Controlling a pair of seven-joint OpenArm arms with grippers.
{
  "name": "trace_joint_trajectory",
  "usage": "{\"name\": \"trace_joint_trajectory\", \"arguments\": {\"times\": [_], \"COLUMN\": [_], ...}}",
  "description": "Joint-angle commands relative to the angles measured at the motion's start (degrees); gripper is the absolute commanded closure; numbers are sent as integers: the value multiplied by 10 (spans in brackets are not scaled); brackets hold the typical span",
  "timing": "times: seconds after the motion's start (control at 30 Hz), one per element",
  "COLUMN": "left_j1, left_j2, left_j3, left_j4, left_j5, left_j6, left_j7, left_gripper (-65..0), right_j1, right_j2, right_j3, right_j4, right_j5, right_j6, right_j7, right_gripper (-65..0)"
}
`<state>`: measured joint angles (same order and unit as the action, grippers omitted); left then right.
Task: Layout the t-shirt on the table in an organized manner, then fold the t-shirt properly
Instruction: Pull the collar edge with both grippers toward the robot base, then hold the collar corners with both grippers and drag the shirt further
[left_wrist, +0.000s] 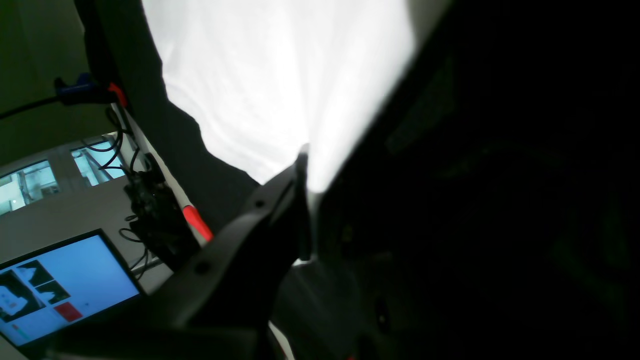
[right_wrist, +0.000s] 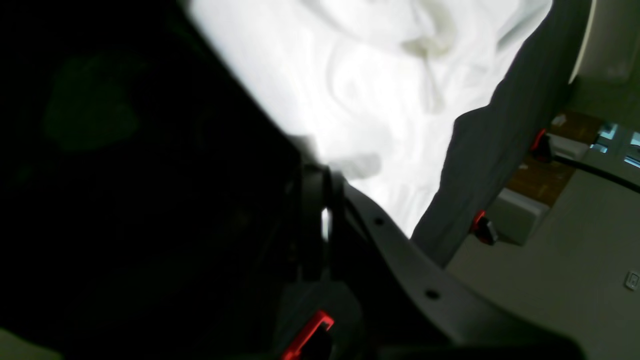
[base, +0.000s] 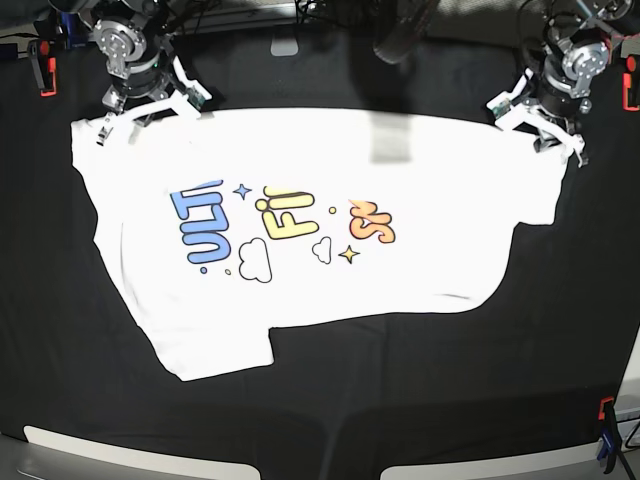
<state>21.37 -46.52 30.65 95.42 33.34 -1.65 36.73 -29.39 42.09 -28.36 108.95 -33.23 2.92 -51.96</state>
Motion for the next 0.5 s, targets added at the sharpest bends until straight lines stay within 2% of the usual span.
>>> {"name": "trace_joint_trajectory", "arguments": {"times": [0.0, 0.07, 0.23, 0.37, 0.47], "left_j1": [16, 37, 86, 119, 148], "left_j2": [-10, -10, -10, -10, -10], "left_j3": [-2, -2, -2, -2, -2], "left_j4": [0, 0, 0, 0, 13], "left_j5": [-11, 12, 79, 111, 141], "left_j6": [-10, 0, 59, 75, 97], "left_j7": [28, 30, 66, 77, 85], "left_gripper": [0, 0, 0, 0, 0], "right_j1": [-11, -34, -94, -129, -147], "right_j2": [14, 27, 75, 115, 134], "right_j3": [4, 4, 4, 4, 4], "right_j4": [14, 25, 55, 76, 91], "right_j5": [-11, -11, -12, -12, -13], "right_j6": [-8, -9, -56, -80, -90], "right_j7": [-10, -10, -32, -40, -56], "right_gripper": [0, 0, 0, 0, 0]}}
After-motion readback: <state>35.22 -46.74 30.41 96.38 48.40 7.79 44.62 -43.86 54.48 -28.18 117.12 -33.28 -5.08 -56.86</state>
